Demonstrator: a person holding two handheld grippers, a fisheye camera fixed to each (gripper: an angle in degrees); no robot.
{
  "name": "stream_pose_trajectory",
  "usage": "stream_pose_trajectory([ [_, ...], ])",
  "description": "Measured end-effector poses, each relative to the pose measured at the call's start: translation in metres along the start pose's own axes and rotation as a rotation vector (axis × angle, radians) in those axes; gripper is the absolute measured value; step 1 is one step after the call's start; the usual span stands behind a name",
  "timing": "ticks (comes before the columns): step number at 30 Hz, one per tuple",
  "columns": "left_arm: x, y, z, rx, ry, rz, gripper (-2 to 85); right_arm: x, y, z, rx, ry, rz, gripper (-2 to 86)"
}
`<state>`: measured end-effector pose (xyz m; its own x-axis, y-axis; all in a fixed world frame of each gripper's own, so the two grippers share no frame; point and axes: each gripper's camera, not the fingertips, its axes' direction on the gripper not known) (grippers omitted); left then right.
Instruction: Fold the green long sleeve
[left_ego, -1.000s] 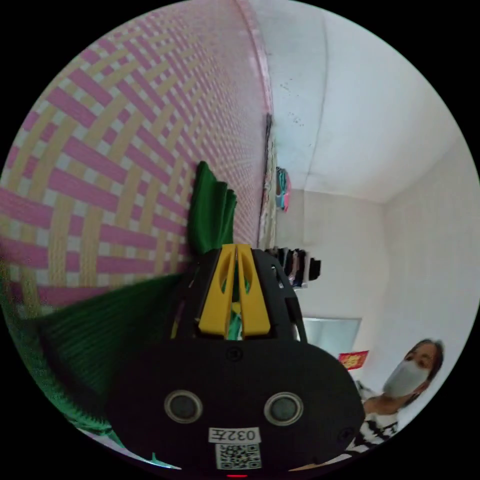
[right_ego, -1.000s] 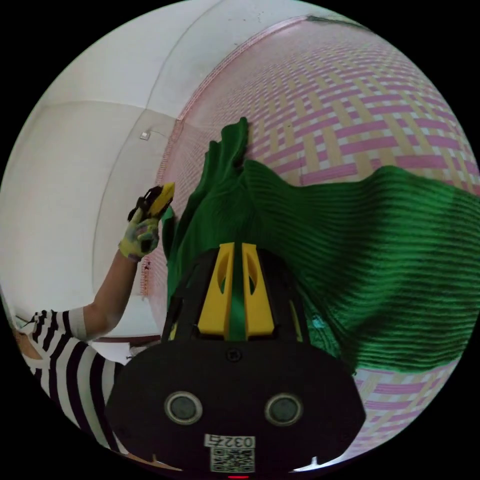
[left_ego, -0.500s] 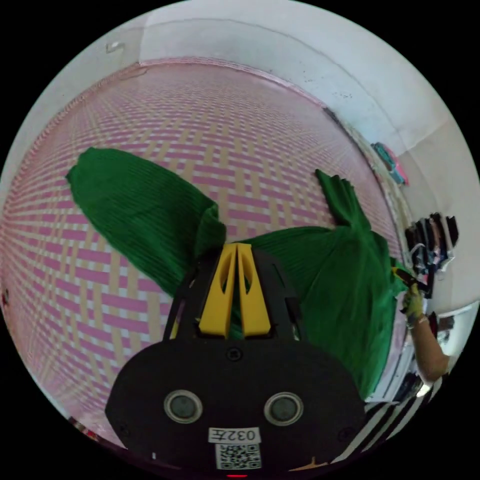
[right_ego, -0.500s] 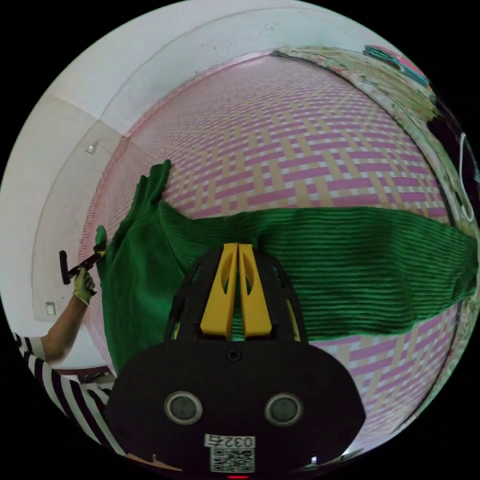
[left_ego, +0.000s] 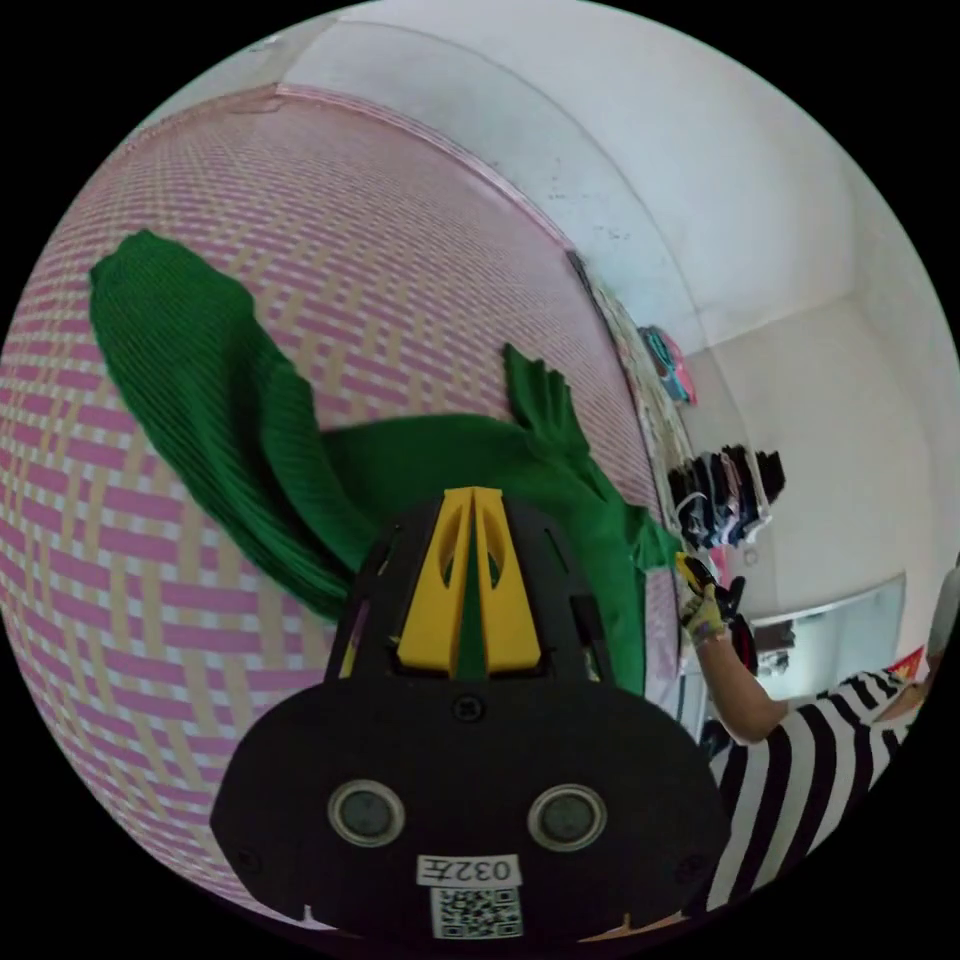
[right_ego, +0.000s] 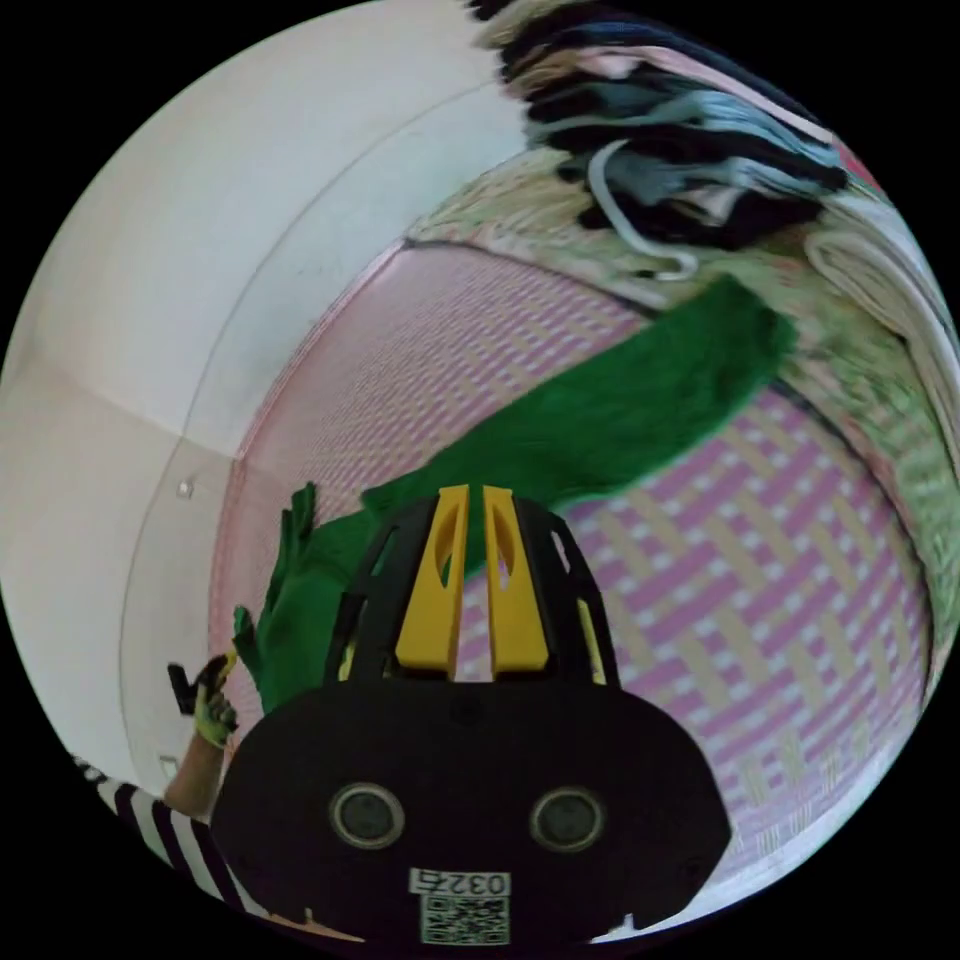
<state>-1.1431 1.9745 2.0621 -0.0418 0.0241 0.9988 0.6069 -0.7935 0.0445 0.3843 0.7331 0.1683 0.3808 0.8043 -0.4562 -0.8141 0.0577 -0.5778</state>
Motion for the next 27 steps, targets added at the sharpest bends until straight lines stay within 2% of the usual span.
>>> stream_pose_trajectory([
  [5,0.035,0.063,0.062,-0.185,0.203,0.005,-0.9,0.133,-0.013,-0.085,0.133,0.028,0.307,6.2],
  [11,0.077,0.103,0.131,-0.410,0.360,0.019,-0.9,0.202,-0.066,-0.086,0.123,0.046,0.393,8.0],
  [15,0.091,0.100,0.140,-0.445,0.353,0.042,-0.9,0.217,-0.086,-0.064,0.111,0.065,0.430,6.2],
  [18,0.093,0.089,0.137,-0.435,0.334,0.048,-0.9,0.223,-0.084,-0.060,0.189,0.092,0.461,5.4],
  [27,0.082,0.068,0.130,-0.406,0.337,0.036,-0.9,0.241,-0.054,-0.041,0.214,-0.108,0.486,5.6],
])
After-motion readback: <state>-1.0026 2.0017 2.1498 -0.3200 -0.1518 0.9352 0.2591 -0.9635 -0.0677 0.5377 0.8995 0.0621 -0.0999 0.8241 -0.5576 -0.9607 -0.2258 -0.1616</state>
